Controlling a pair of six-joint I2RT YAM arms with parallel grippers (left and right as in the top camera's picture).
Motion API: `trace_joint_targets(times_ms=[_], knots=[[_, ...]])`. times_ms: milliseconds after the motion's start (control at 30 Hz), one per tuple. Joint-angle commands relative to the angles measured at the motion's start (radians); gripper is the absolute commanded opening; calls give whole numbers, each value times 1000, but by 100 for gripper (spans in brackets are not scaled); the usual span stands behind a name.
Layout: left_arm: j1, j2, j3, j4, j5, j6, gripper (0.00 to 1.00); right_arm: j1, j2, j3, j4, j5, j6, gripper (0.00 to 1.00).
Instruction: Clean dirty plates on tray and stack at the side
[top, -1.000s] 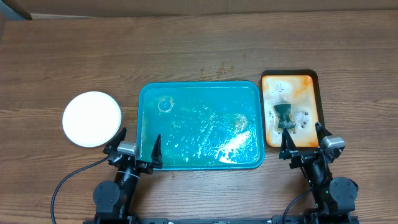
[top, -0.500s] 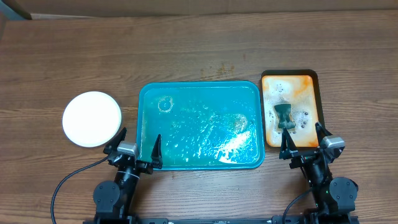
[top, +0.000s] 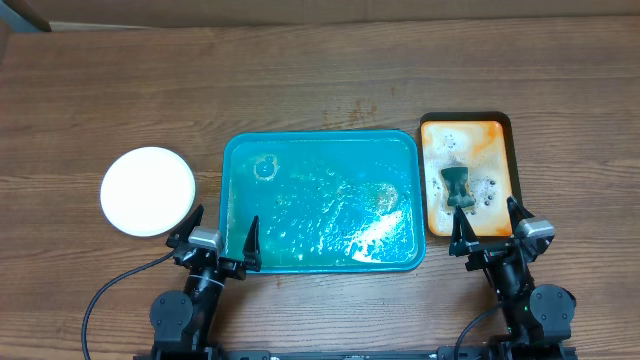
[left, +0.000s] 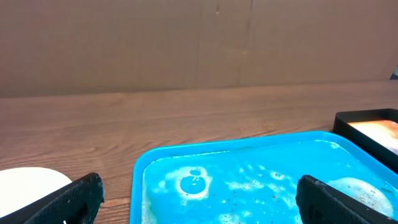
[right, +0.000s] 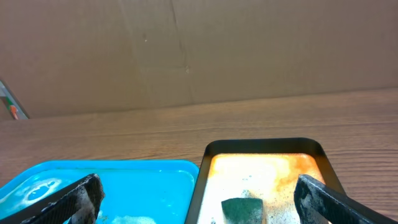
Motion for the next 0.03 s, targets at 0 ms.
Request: trace_joint_targets(times_ms=[0], knots=[[-6, -8, -3, 1, 15, 14, 100, -4, -10, -10, 5, -4, -5, 100]])
